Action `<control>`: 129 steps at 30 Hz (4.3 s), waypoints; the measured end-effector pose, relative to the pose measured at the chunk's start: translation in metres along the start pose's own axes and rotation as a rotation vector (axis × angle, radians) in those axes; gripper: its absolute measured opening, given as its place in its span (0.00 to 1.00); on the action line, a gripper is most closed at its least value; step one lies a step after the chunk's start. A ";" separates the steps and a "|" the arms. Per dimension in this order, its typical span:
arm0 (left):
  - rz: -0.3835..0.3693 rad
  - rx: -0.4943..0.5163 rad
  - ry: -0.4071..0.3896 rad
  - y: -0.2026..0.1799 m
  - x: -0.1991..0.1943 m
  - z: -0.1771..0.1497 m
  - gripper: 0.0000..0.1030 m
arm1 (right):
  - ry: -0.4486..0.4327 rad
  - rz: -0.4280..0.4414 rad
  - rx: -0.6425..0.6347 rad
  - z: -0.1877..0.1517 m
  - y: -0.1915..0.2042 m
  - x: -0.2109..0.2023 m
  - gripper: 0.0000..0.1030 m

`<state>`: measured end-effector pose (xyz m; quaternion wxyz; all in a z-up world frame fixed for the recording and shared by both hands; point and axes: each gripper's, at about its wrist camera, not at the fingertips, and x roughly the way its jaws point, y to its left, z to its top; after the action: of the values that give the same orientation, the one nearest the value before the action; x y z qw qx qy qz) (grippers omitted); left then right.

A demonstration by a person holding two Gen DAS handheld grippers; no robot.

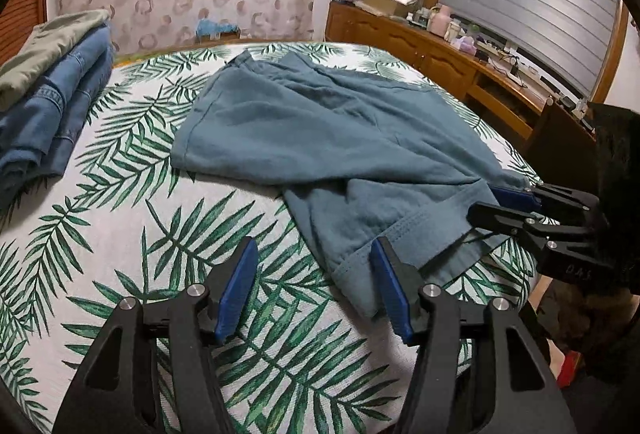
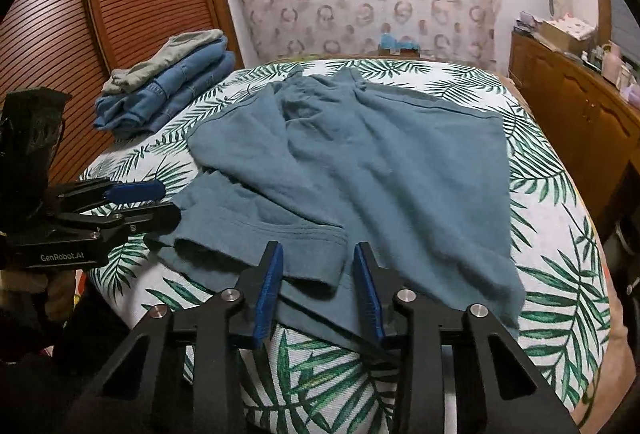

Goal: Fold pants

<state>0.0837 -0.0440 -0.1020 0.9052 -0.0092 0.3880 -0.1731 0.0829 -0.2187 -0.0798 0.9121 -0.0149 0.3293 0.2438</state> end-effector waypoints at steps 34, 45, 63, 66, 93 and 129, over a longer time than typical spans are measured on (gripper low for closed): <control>-0.011 0.010 -0.079 -0.019 -0.013 0.008 0.67 | -0.180 -0.043 -0.083 -0.010 0.003 -0.062 0.09; -0.025 0.048 -0.075 -0.037 -0.005 0.020 0.67 | -0.200 -0.095 -0.042 -0.022 -0.006 -0.077 0.09; -0.023 0.087 -0.037 -0.053 0.010 0.021 0.67 | -0.117 -0.126 0.036 -0.046 -0.017 -0.072 0.09; -0.016 0.090 -0.022 -0.053 0.015 0.019 0.67 | -0.090 -0.133 0.048 -0.047 -0.021 -0.067 0.09; 0.030 0.083 -0.015 -0.042 0.020 0.017 0.67 | -0.080 -0.105 0.103 -0.046 -0.032 -0.089 0.09; 0.117 -0.056 -0.144 0.032 -0.024 0.030 0.76 | 0.004 0.022 -0.211 0.064 0.034 0.039 0.47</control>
<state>0.0992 -0.0100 -0.0685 0.9386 -0.0243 0.3266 -0.1080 0.1314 -0.1593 -0.0488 0.9021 -0.1077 0.3035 0.2872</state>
